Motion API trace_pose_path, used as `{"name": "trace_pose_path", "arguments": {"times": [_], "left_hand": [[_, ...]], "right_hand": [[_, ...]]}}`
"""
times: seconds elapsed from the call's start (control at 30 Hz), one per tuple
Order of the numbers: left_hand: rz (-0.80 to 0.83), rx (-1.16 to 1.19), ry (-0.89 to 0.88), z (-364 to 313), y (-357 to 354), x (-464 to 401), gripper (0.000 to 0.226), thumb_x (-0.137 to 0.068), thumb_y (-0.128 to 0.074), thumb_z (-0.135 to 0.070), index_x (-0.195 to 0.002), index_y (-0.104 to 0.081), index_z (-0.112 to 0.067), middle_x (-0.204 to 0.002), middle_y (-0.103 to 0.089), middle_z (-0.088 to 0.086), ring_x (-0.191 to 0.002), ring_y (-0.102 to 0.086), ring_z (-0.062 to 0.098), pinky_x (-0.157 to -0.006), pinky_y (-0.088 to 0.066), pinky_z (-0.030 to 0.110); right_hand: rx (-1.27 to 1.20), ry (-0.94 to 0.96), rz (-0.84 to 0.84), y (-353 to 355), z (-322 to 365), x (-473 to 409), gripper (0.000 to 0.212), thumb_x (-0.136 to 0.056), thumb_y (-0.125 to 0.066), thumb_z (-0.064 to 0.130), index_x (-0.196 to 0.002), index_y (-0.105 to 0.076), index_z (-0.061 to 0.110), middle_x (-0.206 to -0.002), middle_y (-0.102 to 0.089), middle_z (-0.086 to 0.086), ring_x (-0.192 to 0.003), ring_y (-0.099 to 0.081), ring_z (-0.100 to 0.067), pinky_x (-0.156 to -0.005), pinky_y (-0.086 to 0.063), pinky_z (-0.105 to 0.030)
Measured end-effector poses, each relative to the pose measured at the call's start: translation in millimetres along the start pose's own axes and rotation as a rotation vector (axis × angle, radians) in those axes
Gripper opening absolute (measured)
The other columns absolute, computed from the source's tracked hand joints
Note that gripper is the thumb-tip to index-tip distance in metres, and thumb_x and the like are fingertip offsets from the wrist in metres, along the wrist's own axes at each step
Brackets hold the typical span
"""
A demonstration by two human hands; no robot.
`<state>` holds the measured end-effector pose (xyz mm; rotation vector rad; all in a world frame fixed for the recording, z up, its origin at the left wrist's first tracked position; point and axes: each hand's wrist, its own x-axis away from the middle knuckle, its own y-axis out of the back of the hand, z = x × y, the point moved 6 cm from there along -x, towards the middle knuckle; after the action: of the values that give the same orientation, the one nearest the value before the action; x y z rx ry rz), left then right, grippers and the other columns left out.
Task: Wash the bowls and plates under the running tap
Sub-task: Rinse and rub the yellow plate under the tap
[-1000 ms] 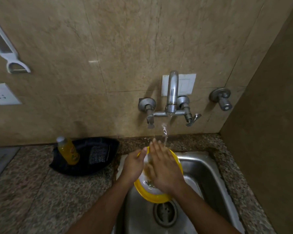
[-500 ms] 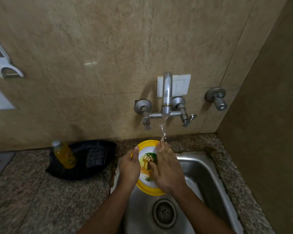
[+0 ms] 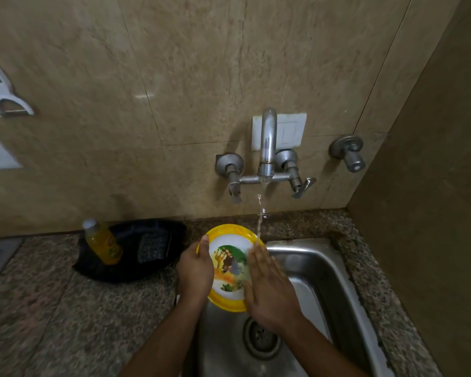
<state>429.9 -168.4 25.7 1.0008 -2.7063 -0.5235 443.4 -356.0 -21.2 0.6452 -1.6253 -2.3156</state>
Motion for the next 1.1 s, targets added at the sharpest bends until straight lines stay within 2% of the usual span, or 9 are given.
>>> {"name": "trace_pose_path", "arguments": {"times": [0.13, 0.3, 0.43, 0.53, 0.63, 0.77, 0.83, 1.0, 1.1], "left_hand": [[0.015, -0.006, 0.013, 2, 5, 8, 0.034, -0.101, -0.046, -0.040, -0.070, -0.058, -0.031, -0.069, -0.057, -0.007, -0.066, -0.053, 0.009, -0.078, -0.051, 0.042], [-0.027, -0.013, -0.034, -3, 3, 5, 0.042, -0.100, -0.044, -0.044, -0.109, -0.071, -0.013, -0.096, -0.071, 0.009, -0.089, -0.065, 0.028, -0.080, -0.054, 0.040], [-0.105, 0.093, -0.022, 0, 8, 7, 0.042, -0.101, -0.043, -0.042, -0.110, -0.070, -0.011, -0.096, -0.071, 0.009, -0.090, -0.065, 0.028, -0.077, -0.053, 0.038], [-0.159, 0.266, 0.097, 8, -6, 19, 0.043, -0.103, -0.042, -0.038, -0.117, -0.066, -0.006, -0.107, -0.069, 0.010, -0.098, -0.064, 0.026, -0.083, -0.052, 0.035], [-0.136, 0.485, 0.150, 10, -15, 25, 0.034, -0.105, -0.039, -0.026, -0.116, -0.059, -0.001, -0.104, -0.064, 0.011, -0.086, -0.062, 0.021, -0.070, -0.051, 0.024], [0.075, 0.525, 0.150, 19, -13, -4, 0.015, -0.097, -0.056, -0.023, -0.092, -0.056, -0.009, -0.083, -0.061, 0.011, -0.077, -0.057, 0.026, -0.066, -0.046, 0.034], [0.301, 0.578, 0.229, 8, -16, -21, 0.041, -0.081, -0.071, -0.041, -0.097, -0.060, -0.005, -0.092, -0.063, 0.022, -0.084, -0.060, 0.033, -0.074, -0.052, 0.045], [0.686, 0.386, 0.417, -19, -25, -29, 0.042, -0.096, -0.055, -0.041, -0.111, -0.070, -0.006, -0.108, -0.071, 0.023, -0.097, -0.068, 0.038, -0.088, -0.055, 0.052], [0.460, 0.151, 0.236, -8, -21, -44, 0.038, -0.092, -0.062, -0.043, -0.086, -0.075, -0.008, -0.089, -0.075, 0.016, -0.091, -0.070, 0.036, -0.089, -0.055, 0.054]], "right_hand": [[0.061, 0.066, 0.007, 3, 1, 8, 0.066, -0.090, -0.038, 0.039, -0.150, -0.036, 0.010, -0.158, -0.026, -0.008, -0.143, -0.033, -0.023, -0.116, -0.015, -0.041], [0.008, -0.048, -0.002, 0, 9, 4, 0.070, -0.094, -0.036, 0.041, -0.153, -0.025, 0.007, -0.162, -0.015, -0.010, -0.149, -0.015, -0.023, -0.117, -0.014, -0.042], [-0.111, -0.053, 0.058, 1, 5, 23, 0.069, -0.097, -0.025, 0.047, -0.157, -0.007, 0.018, -0.164, 0.004, 0.001, -0.151, -0.001, -0.019, -0.120, -0.010, -0.039], [-0.467, -0.118, -0.008, 12, 0, 3, 0.071, -0.098, -0.038, 0.028, -0.154, 0.005, 0.028, -0.162, 0.012, 0.011, -0.143, 0.003, 0.009, -0.110, -0.029, -0.023], [-0.794, -0.194, -0.070, 30, -1, -24, 0.080, -0.084, -0.043, -0.005, -0.154, -0.014, 0.024, -0.160, -0.010, 0.014, -0.136, -0.007, 0.023, -0.113, -0.029, -0.019], [-1.000, -0.204, -0.045, 43, -15, -37, 0.077, -0.073, -0.046, -0.012, -0.140, -0.037, 0.026, -0.138, -0.044, 0.016, -0.120, -0.038, 0.024, -0.095, -0.035, -0.002], [-1.015, -0.189, 0.016, 45, -20, -44, 0.075, -0.075, -0.046, -0.021, -0.137, -0.039, 0.021, -0.133, -0.045, 0.016, -0.115, -0.044, 0.022, -0.089, -0.036, 0.000], [-0.943, -0.074, 0.137, 33, -26, -53, 0.071, -0.075, -0.046, -0.008, -0.141, -0.042, 0.019, -0.142, -0.046, 0.007, -0.132, -0.043, -0.005, -0.109, -0.040, -0.025], [-0.778, -0.041, 0.117, 36, -17, -57, 0.065, -0.081, -0.045, 0.008, -0.142, -0.042, 0.026, -0.152, -0.040, 0.001, -0.140, -0.036, -0.013, -0.117, -0.030, -0.034]]}}
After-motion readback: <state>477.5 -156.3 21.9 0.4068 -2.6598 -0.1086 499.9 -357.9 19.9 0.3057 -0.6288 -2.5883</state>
